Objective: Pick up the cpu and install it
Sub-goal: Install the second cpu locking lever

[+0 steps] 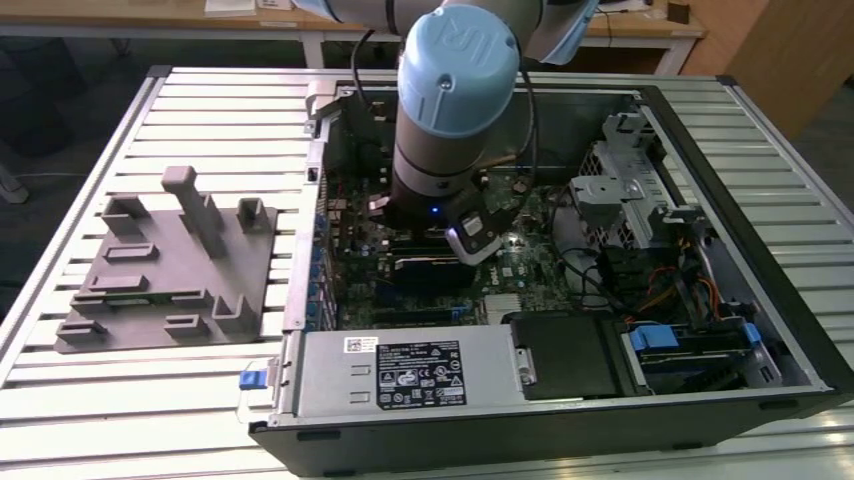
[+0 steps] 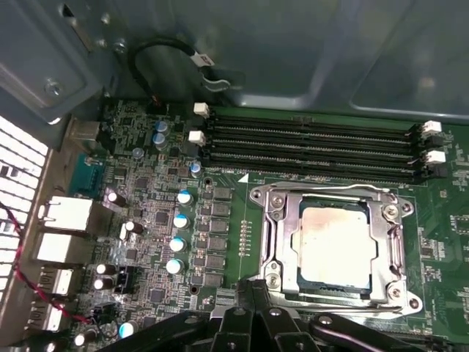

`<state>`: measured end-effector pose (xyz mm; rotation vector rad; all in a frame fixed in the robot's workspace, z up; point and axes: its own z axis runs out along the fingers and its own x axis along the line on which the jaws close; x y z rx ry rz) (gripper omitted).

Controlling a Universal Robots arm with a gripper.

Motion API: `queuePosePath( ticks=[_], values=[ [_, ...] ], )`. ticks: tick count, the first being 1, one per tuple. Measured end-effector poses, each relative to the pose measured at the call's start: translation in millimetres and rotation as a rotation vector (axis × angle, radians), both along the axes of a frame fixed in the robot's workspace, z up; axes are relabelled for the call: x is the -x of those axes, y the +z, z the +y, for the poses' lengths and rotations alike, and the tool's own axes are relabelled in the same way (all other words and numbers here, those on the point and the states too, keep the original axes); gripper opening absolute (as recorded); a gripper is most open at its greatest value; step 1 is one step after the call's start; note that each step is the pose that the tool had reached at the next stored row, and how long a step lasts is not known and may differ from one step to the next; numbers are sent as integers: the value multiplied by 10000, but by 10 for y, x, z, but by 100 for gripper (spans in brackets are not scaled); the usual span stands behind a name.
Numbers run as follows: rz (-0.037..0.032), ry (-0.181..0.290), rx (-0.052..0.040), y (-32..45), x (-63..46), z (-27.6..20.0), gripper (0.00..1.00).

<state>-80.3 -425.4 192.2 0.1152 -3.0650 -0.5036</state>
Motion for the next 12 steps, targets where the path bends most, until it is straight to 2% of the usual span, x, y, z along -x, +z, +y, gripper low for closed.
queuePosePath(
  ticks=[3,10,12],
  values=[
    [1,-1,2,60,0,0,11],
    [1,0,-1,135,1,-1,11],
    [0,0,-38,153,1,0,11]
  ],
)
